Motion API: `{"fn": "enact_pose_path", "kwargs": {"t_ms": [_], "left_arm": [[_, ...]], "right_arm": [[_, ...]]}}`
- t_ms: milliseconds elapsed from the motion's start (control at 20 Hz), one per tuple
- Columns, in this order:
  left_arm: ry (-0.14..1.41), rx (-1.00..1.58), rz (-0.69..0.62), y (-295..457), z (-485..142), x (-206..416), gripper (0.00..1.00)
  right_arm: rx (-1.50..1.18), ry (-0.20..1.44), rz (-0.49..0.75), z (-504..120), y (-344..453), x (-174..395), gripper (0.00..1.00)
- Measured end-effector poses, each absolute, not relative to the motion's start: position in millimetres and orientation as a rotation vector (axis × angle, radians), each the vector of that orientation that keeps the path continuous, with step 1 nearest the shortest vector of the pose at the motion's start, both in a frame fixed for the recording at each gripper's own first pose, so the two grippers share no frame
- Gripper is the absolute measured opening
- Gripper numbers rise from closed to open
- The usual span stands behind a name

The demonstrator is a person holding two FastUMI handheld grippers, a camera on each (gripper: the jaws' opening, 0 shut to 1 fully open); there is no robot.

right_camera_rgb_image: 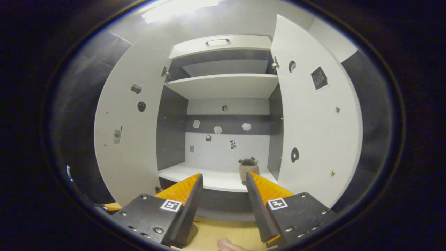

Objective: Grab one shoe with the right hand and put it into the shoe cabinet, grab the other shoe with the left hand and put it into the shoe cabinet; then close the right door with the right hand and the left door with the left hand.

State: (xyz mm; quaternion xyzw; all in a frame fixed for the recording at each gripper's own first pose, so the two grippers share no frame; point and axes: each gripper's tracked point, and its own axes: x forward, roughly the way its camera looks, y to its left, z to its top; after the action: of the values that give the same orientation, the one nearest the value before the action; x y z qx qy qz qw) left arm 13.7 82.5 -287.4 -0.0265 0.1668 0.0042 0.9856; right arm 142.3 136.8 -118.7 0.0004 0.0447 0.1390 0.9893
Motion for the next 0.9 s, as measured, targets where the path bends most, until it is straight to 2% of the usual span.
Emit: {"fn": "enact_pose_path", "kwargs": {"t_ms": [150, 200, 300, 350, 450, 600, 900], "left_arm": [[0.338, -0.037, 0.009, 78.8, -294.4, 17.8, 0.94], [0.335, -0.036, 0.012, 77.4, -296.6, 19.8, 0.94], [0.343, -0.026, 0.015, 75.7, -307.0, 24.3, 0.94], [0.349, -0.016, 0.014, 74.5, -313.0, 26.8, 0.94], [0.367, -0.005, 0.016, 73.1, -327.4, 35.2, 0.94], [0.44, -0.019, 0.021, 71.0, -360.2, 49.5, 0.94], [0.669, -0.047, 0.013, 62.1, -440.0, 55.9, 0.95]], "right_arm": [[-0.013, 0.093, 0.218, -140.7, 118.3, 131.9, 0.75], [-0.013, 0.088, 0.198, -147.1, 113.0, 130.3, 0.72], [-0.038, 0.067, 0.143, -156.2, 100.5, 122.1, 0.76], [-0.053, 0.043, 0.134, -156.8, 100.4, 119.2, 0.99], [-0.046, 0.016, 0.14, -162.8, 103.9, 114.9, 0.96], [0.046, 0.028, 0.224, -176.2, 121.1, 106.4, 0.96], [0.084, 0.011, 0.208, -197.3, 119.0, 104.5, 0.96]]}}
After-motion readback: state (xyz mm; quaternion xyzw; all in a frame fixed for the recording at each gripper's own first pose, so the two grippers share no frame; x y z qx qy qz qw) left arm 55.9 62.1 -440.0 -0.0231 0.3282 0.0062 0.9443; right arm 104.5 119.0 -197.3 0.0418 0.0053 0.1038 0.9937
